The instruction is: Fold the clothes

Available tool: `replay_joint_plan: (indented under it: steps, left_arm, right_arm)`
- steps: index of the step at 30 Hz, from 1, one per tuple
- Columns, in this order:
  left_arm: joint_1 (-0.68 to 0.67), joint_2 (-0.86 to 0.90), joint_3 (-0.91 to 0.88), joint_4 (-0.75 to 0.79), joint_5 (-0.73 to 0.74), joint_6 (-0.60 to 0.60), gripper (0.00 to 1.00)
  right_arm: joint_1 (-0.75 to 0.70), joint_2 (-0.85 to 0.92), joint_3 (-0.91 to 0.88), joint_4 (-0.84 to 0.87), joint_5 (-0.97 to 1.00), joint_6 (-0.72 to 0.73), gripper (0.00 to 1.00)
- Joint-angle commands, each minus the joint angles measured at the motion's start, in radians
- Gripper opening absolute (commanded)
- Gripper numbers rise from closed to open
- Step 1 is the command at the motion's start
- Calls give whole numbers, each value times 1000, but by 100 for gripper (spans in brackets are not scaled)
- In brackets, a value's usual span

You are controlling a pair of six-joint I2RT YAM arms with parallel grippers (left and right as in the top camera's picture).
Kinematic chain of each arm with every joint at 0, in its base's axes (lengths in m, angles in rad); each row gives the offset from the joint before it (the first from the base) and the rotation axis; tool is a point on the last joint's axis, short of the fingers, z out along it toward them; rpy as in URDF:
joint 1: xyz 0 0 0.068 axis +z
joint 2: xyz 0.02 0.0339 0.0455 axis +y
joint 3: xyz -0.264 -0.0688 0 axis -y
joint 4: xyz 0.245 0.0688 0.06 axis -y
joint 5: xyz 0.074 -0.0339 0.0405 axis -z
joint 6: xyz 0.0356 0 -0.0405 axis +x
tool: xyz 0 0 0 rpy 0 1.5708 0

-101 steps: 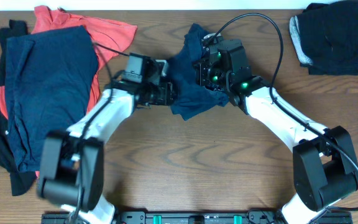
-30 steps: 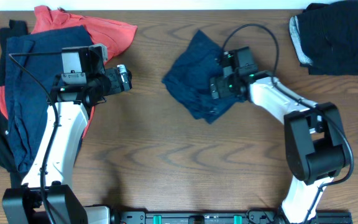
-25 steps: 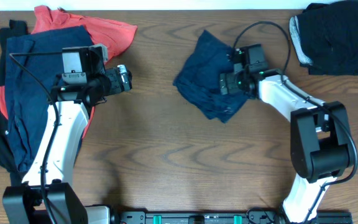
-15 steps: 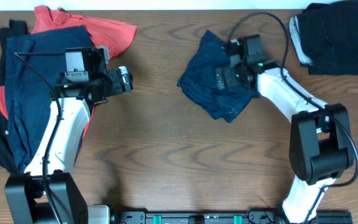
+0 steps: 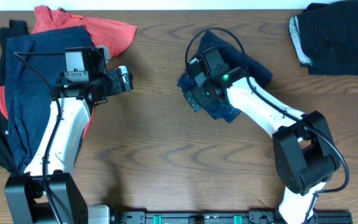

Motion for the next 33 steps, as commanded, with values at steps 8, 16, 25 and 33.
replay_joint_plan:
  steps: [8, 16, 25, 33]
  left_arm:
    - [4, 9, 2, 1, -9, 1, 92]
    - [4, 9, 2, 2, -9, 2, 92]
    - [4, 9, 2, 1, -9, 2, 92]
    - [4, 10, 2, 2, -10, 2, 92]
  right_arm:
    - [26, 50, -13, 16, 37, -34, 98]
    - [30, 99, -13, 16, 37, -60, 98]
    - [27, 131, -13, 35, 166, -63, 94]
    - [20, 212, -13, 90, 240, -87, 60]
